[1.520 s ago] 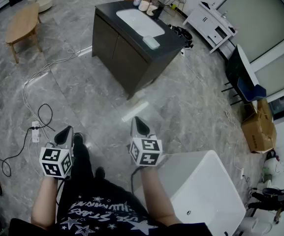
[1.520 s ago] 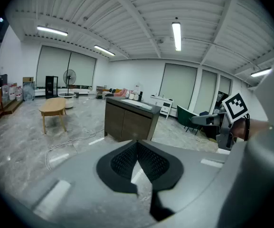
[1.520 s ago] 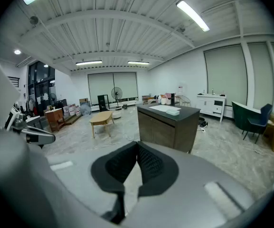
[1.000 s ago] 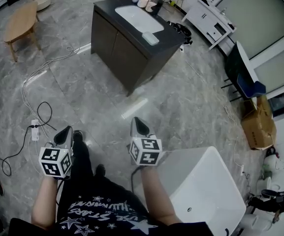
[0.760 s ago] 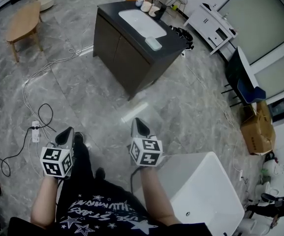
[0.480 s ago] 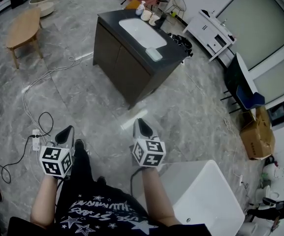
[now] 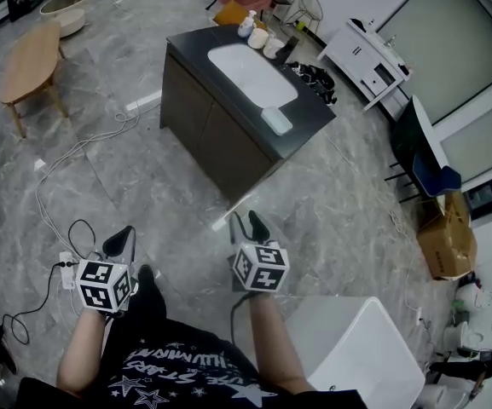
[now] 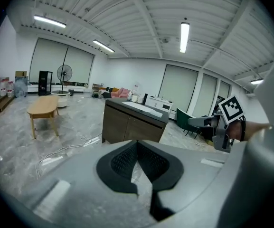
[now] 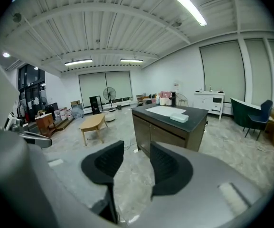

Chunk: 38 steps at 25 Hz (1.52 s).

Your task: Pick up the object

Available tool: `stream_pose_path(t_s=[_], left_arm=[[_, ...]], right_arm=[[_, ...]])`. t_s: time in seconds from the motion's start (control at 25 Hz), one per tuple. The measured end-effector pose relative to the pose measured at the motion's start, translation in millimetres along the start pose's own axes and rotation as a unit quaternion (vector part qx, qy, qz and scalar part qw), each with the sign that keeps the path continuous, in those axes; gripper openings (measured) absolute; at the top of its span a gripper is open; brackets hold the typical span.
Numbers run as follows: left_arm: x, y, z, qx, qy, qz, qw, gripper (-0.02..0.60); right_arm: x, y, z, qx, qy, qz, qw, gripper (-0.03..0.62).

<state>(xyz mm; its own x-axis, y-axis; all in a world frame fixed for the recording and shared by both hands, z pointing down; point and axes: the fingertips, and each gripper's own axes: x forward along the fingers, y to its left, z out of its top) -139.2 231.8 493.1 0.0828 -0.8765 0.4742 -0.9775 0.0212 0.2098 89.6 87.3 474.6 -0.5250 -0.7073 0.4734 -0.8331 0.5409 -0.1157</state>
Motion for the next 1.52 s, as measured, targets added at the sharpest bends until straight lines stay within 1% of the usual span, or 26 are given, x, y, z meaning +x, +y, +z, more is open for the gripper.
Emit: stream_pose_path(t_s=[0.28, 0.48, 0.64, 0.76, 0.96, 1.28, 1.52], left_arm=[[49.6, 62.1, 51.8, 0.004, 0.007, -0.014, 0.9999, 0.008], [76.4, 104.7, 67.2, 0.004, 0.014, -0.029, 0.9995, 0.008], [96.4, 120.6, 77.9, 0.013, 0.020, -0.047, 0.9986, 0.008], [110.7, 120.6, 80.2, 0.017, 0.026, -0.062, 0.9976, 0.008], [139.6, 108.1, 83.2, 0.033, 0.038, -0.086, 0.9950, 0.008], [204.7, 92.4, 111.6, 0.066, 0.044, -0.116, 0.9901, 0.008], [274.7, 67.3, 150.0, 0.088, 0.047, -0.140, 0.9851, 0.008]], right_arm=[[77.6, 11.7, 46.1, 0.016, 0.005, -0.021, 1.000, 0.179], [117.7, 29.2, 62.7, 0.021, 0.004, -0.039, 0.999, 0.179], [130.9, 34.2, 64.9, 0.023, 0.010, -0.054, 0.998, 0.179], [133.7, 26.5, 57.3, 0.027, 0.023, -0.068, 0.997, 0.179], [136.2, -4.6, 50.9, 0.043, 0.026, -0.095, 0.994, 0.179], [173.0, -60.3, 62.0, 0.088, 0.004, -0.132, 0.987, 0.179], [215.8, -118.9, 86.8, 0.107, -0.003, -0.153, 0.982, 0.179]])
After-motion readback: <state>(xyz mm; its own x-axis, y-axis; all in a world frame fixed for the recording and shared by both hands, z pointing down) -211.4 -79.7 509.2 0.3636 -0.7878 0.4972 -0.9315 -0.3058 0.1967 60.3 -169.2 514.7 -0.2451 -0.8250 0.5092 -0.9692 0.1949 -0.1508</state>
